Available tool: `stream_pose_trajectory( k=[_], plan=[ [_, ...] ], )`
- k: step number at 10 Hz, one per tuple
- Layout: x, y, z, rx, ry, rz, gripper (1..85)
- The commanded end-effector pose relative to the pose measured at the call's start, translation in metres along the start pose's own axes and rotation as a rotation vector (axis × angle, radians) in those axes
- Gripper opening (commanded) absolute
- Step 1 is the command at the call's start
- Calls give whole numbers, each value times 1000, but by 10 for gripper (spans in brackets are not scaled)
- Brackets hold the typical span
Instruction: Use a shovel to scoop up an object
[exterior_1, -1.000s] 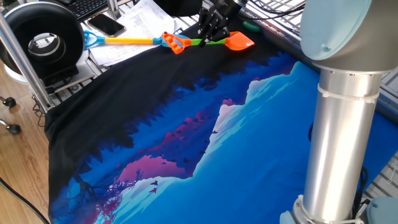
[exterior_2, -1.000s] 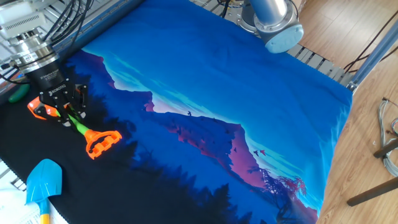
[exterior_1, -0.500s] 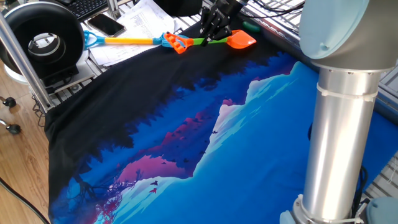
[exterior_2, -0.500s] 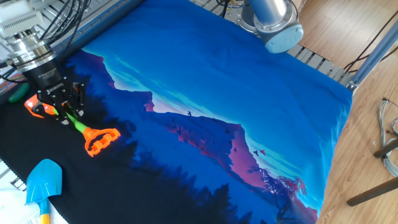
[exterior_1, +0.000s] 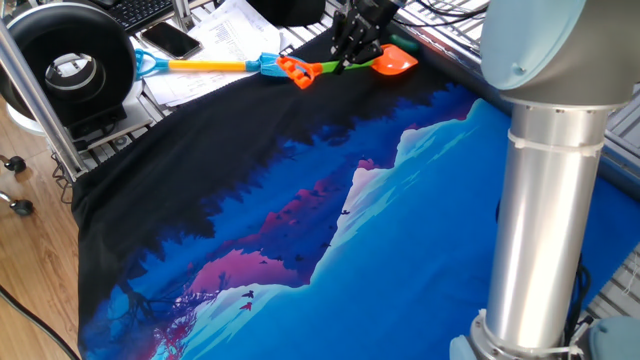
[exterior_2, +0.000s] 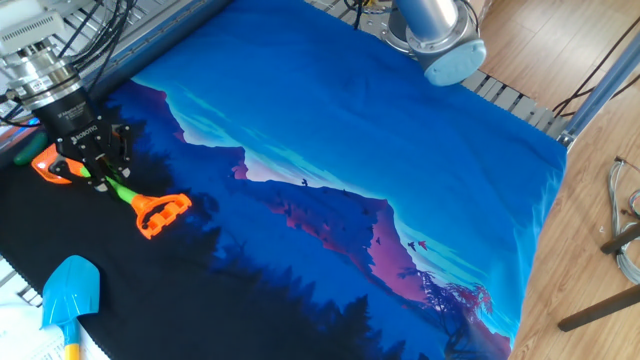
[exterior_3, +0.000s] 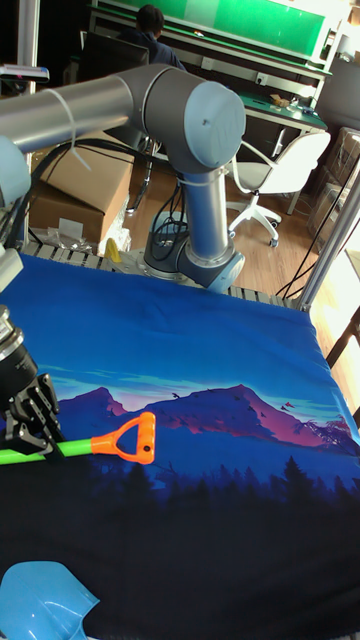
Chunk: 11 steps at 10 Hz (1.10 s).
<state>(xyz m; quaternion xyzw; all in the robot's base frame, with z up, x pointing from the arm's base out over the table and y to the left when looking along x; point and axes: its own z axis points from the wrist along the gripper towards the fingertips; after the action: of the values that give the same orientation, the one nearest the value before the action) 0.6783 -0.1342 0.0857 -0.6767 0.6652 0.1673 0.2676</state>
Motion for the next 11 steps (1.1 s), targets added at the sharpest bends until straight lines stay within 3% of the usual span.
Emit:
stream_pose_trajectory(
  k=[1, 7, 11],
  plan=[
    [1, 0, -8, 2, -12, -10, 123],
    [-8, -3, -12, 14, -46, -23, 123],
    [-7, -4, -14, 16, -47, -43, 123]
  ],
)
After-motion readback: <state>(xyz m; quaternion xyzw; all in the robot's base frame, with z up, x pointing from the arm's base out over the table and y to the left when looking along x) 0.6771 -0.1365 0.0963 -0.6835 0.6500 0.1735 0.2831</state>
